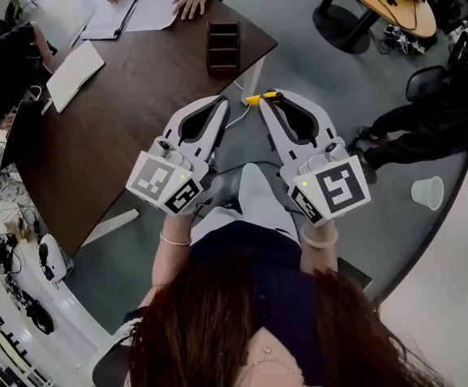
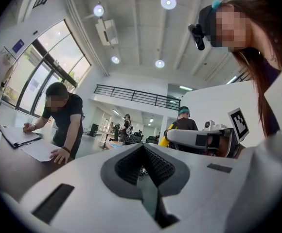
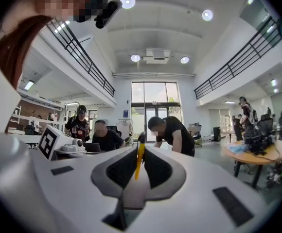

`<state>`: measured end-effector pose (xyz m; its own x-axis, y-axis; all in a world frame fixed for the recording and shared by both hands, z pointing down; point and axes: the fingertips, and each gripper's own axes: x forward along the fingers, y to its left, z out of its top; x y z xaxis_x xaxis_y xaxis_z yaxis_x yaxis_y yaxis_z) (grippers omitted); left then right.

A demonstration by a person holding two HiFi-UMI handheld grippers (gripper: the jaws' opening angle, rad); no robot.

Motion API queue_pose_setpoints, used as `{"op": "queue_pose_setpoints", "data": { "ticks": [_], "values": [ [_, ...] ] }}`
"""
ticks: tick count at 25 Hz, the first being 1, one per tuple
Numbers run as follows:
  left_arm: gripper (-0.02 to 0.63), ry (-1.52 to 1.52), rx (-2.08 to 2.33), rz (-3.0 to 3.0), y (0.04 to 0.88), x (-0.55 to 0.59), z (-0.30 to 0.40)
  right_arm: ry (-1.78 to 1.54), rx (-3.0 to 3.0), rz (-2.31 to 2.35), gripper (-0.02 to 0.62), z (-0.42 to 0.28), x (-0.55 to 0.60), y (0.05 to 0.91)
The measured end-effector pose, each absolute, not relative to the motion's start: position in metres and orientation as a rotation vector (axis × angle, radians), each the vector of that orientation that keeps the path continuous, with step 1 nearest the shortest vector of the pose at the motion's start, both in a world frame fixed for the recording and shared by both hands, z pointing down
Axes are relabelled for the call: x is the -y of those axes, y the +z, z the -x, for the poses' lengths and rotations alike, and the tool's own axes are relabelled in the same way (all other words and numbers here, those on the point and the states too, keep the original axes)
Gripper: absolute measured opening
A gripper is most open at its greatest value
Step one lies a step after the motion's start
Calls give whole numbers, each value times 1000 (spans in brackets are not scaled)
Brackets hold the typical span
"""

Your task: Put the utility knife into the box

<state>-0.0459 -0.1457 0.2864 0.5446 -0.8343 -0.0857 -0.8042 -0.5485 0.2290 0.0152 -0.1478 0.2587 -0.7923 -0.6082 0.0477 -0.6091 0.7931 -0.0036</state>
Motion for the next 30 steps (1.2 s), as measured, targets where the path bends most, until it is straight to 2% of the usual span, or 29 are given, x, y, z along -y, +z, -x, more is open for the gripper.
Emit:
{"op": "queue_pose_setpoints", "data": {
  "ticks": [10,22,30],
  "values": [
    [1,-321,1556,-2535,278,241,64,57,3007,-774,54,8,252,257],
    [0,-269,1562,-2503,298,292,92,160,2988,-806,54,30,310,278],
    [0,-276,1515,-2425,353,319,105,350,2915,-900,54,44,353,354]
  ]
}}
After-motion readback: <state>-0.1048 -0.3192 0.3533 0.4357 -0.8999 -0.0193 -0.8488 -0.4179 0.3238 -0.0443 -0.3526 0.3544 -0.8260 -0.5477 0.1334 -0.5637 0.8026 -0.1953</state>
